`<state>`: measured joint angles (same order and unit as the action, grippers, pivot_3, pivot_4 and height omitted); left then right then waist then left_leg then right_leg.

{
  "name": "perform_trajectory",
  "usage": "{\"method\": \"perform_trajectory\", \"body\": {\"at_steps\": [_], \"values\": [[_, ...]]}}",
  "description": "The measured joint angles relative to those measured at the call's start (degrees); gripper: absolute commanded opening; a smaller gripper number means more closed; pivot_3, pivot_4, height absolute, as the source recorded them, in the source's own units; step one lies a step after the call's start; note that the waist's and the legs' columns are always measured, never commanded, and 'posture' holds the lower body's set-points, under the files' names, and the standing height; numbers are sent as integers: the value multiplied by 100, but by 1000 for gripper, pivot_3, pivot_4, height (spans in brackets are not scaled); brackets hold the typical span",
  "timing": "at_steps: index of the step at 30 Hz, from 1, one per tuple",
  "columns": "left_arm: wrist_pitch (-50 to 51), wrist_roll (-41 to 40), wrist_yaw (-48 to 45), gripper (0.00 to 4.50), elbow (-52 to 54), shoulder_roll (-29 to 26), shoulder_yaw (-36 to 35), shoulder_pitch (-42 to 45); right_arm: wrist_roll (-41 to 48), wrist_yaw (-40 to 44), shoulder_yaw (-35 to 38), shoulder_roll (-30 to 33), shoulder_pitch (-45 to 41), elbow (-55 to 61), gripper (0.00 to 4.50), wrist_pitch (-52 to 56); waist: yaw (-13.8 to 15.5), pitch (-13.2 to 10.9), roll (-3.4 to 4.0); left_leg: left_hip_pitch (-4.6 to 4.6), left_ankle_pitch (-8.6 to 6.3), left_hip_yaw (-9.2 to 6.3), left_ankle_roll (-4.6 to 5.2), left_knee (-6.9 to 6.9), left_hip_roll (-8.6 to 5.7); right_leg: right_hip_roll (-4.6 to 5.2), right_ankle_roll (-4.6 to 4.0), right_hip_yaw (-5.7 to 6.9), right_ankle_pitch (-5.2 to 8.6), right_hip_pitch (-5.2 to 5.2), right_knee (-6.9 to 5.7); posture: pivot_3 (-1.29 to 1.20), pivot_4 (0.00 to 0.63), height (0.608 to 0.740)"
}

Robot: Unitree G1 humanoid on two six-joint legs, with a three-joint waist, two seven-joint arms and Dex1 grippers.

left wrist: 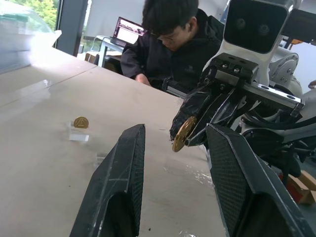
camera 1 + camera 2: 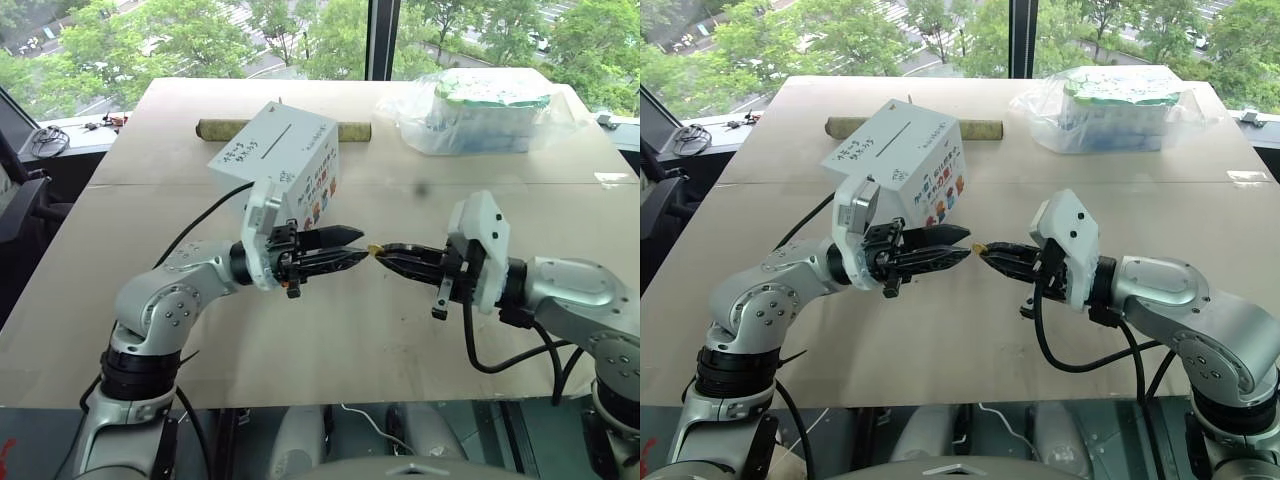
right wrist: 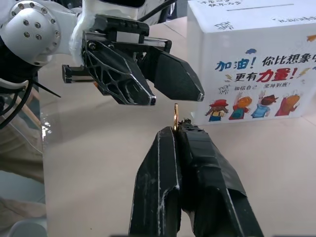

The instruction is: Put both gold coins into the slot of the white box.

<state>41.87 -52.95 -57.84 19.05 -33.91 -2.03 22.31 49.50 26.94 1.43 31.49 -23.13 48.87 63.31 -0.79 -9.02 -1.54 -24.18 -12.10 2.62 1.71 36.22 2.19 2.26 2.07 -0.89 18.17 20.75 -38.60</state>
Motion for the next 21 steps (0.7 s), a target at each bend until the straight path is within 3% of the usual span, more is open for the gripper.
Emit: {"method": "perform_trajectory", "body": {"at_steps": [6, 12, 21], "values": [[-97, 108, -109, 1973, 0, 39, 45, 1, 28, -59, -55, 71, 15, 0, 0, -123, 1, 0, 0, -1, 0, -1, 0, 0, 0, 1, 0, 1, 0, 0, 0, 0, 150, 740], [-212, 220, -290, 55, -12, 59, 77, -3, 229, -264, -107, 16, -115, -34, 0, -107, -4, 0, 0, -1, 0, -2, 0, 0, 1, 1, 0, 1, 0, 1, 0, 0, 150, 740], [-231, 231, -343, 55, -68, 157, 41, 43, 534, -377, -81, 149, -331, -178, 0, -72, 4, -1, 0, -7, 0, -4, 0, 0, 0, 5, 0, 5, 0, 1, 6, 0, 150, 740]]}}
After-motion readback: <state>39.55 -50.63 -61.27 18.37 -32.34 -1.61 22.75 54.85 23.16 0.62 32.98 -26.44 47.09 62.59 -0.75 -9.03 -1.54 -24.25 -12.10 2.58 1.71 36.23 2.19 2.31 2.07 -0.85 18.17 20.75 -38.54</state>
